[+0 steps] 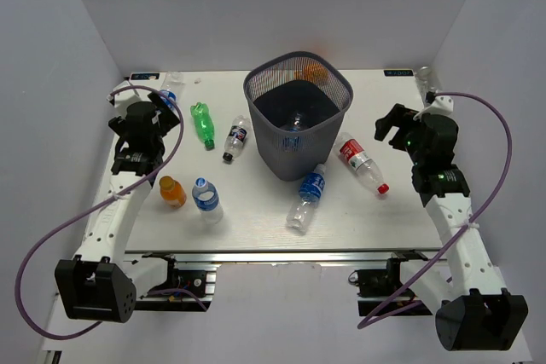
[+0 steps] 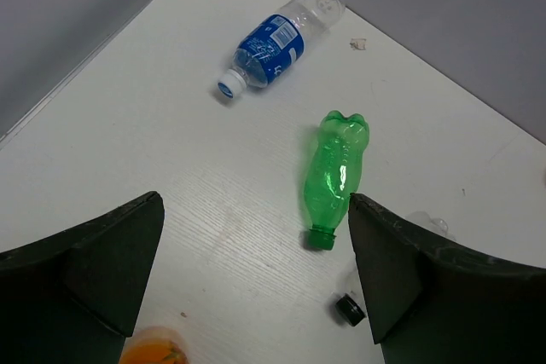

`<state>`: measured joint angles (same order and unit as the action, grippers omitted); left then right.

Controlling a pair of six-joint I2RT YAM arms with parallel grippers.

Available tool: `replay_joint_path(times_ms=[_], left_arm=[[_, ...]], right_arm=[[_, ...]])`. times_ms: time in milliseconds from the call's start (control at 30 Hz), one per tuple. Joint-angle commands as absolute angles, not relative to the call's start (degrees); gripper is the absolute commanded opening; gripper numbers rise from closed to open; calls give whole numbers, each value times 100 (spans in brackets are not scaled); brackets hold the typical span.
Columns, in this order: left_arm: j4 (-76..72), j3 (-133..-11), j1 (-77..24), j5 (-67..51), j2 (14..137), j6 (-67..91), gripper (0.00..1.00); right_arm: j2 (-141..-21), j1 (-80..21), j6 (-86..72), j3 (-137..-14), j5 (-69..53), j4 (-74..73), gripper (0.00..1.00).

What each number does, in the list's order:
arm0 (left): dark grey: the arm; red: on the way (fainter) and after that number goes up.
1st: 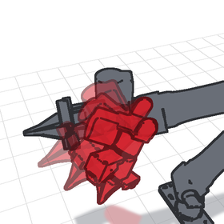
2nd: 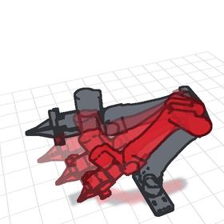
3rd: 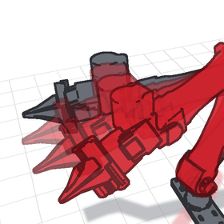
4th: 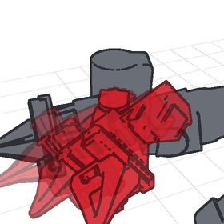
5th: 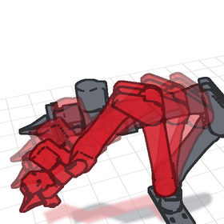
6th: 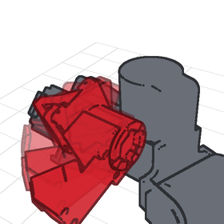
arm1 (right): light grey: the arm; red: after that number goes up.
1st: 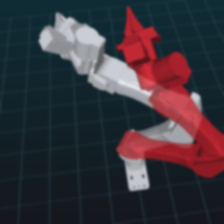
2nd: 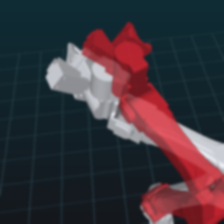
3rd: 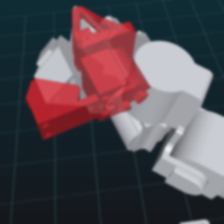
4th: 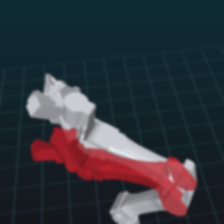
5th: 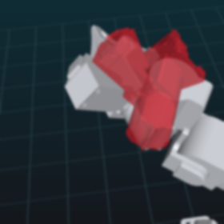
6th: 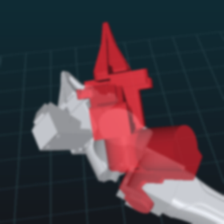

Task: Put the plastic bottles in the bin

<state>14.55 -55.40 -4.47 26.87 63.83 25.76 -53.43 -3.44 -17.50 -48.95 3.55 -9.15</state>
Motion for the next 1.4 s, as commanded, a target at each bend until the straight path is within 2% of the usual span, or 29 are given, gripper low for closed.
replay_joint_path(times_ms=[0, 167, 300, 367, 467, 500, 533, 700, 767, 867, 967, 1133, 1267, 1367], left_arm=[[1389, -5730, -457, 2699, 6451, 2566, 98], [1336, -5818, -457, 2821, 6635, 2549, 98], [1345, -5993, -457, 2874, 6855, 2540, 98], [1336, -6020, -457, 2874, 6969, 2531, 98], [1100, -5880, -457, 2856, 7057, 2514, 98], [1003, -5767, -448, 2865, 7084, 2488, 98], [924, -5748, -448, 2883, 7119, 2487, 98], [941, -5862, -431, 2874, 7540, 2461, 98], [932, -5915, -431, 2874, 7655, 2452, 98], [967, -6046, -422, 2891, 7901, 2435, 98], [958, -6117, -422, 2936, 8103, 2435, 98], [949, -6214, -422, 2927, 8402, 2452, 98], [1063, -6459, -422, 2892, 8753, 2513, 98], [1151, -6627, -422, 2813, 8920, 2584, 98]], right_arm=[[-5203, -334, -1670, -4852, 271, -493, 89], [-5659, -334, -1169, -4816, 105, -184, 89], [-6914, -282, -1117, -5746, 1000, -745, 89], [-7863, -46, -1037, -6650, 1081, -896, 89], [-9260, 569, -958, -7881, 538, -836, 89], [-10047, 658, -897, -8258, 475, -1000, 89], [-10464, 720, -801, -9201, 536, -1185, 89], [-12913, 765, -36, -11861, 1984, -1678, 89], [-13445, 791, 463, -12826, 2440, -1557, 89], [-14000, 896, 1104, -13069, 2628, -656, 89], [-14141, 1054, 1388, -12797, 2207, 242, 89], [-14870, 1283, 1476, -13552, 1916, 97, 89], [-14976, 1380, 1591, -13079, 1583, 386, 89], [-15309, 1459, 1460, -13349, 1451, 317, 89]])
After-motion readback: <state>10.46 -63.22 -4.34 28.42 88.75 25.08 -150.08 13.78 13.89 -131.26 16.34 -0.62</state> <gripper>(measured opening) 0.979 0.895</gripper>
